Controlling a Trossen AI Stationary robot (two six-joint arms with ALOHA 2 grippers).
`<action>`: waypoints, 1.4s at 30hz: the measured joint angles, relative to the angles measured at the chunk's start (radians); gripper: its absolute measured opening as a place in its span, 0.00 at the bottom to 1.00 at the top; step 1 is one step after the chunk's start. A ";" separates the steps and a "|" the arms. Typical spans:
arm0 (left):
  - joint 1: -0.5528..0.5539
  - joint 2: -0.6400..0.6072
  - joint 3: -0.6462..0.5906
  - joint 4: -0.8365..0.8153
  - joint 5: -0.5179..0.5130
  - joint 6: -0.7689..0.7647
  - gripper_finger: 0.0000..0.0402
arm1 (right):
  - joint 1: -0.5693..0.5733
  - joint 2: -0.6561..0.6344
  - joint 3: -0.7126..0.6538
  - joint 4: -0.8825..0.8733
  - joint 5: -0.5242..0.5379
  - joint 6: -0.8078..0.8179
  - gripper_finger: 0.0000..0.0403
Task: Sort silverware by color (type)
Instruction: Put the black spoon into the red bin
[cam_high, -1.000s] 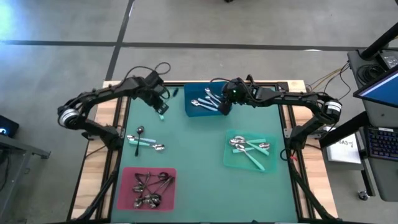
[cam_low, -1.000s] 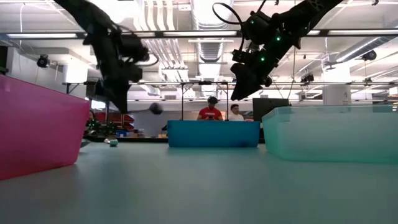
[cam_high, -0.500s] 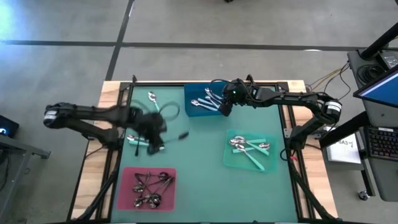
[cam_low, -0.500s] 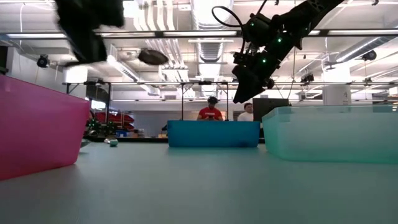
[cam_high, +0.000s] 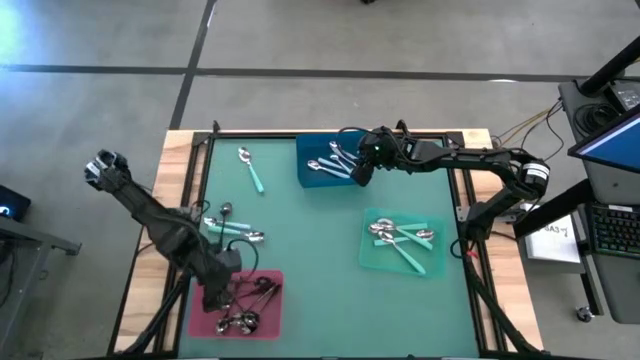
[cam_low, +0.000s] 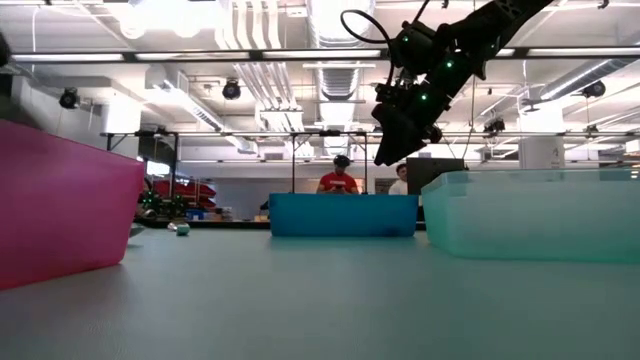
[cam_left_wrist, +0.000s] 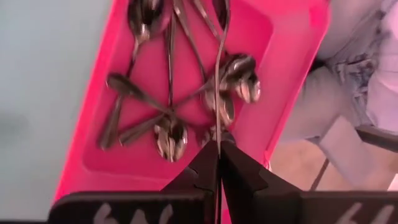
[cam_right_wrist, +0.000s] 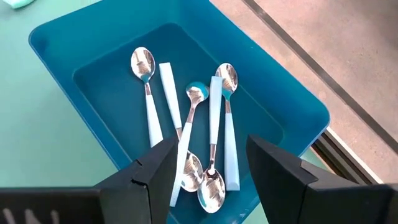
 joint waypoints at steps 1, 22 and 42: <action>-0.013 0.008 0.000 0.000 -0.001 -0.021 0.00 | 0.000 0.000 0.000 0.000 0.000 0.003 0.45; -0.027 0.075 0.000 -0.002 -0.057 -0.019 0.00 | 0.000 0.000 0.000 0.000 -0.001 0.023 0.45; -0.026 0.085 0.006 0.031 -0.357 0.052 0.00 | 0.000 0.000 0.000 0.001 0.000 0.023 0.45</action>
